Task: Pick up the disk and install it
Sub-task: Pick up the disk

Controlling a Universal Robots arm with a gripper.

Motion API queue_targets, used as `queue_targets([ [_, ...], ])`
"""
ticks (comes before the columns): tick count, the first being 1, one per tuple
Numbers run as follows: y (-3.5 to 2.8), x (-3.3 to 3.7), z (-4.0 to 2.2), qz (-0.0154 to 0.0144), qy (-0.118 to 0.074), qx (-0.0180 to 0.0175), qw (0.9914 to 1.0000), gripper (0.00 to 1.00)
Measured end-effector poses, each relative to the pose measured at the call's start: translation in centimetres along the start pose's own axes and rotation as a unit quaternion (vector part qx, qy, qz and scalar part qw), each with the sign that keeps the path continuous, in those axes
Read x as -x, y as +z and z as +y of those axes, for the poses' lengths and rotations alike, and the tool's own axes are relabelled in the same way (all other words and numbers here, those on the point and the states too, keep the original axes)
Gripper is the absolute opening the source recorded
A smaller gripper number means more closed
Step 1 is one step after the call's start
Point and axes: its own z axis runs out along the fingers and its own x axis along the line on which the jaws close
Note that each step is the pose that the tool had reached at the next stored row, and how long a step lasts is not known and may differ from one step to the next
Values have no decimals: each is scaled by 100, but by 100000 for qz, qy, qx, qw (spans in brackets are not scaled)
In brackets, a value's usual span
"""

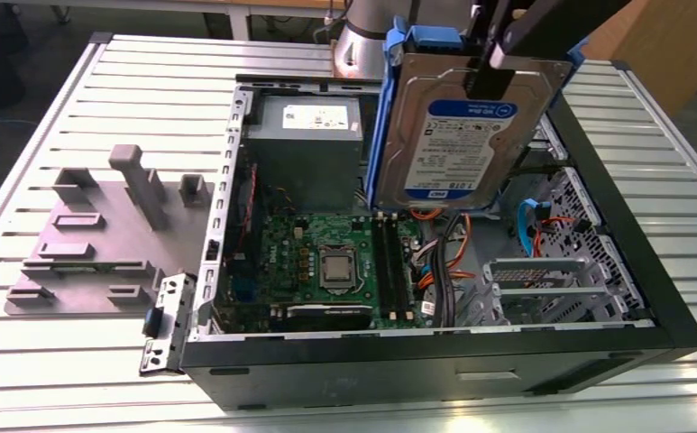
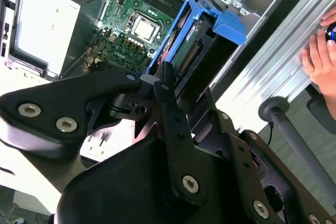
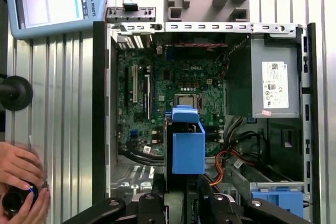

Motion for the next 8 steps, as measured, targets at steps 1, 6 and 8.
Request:
queue_targets([
  [1, 0, -15, -1, -4, 2, 0, 100000, 35],
  [6, -1, -87, -5, -1, 18, 1, 100000, 35],
  [8, 1, -107, -6, -9, 19, -2, 100000, 35],
])
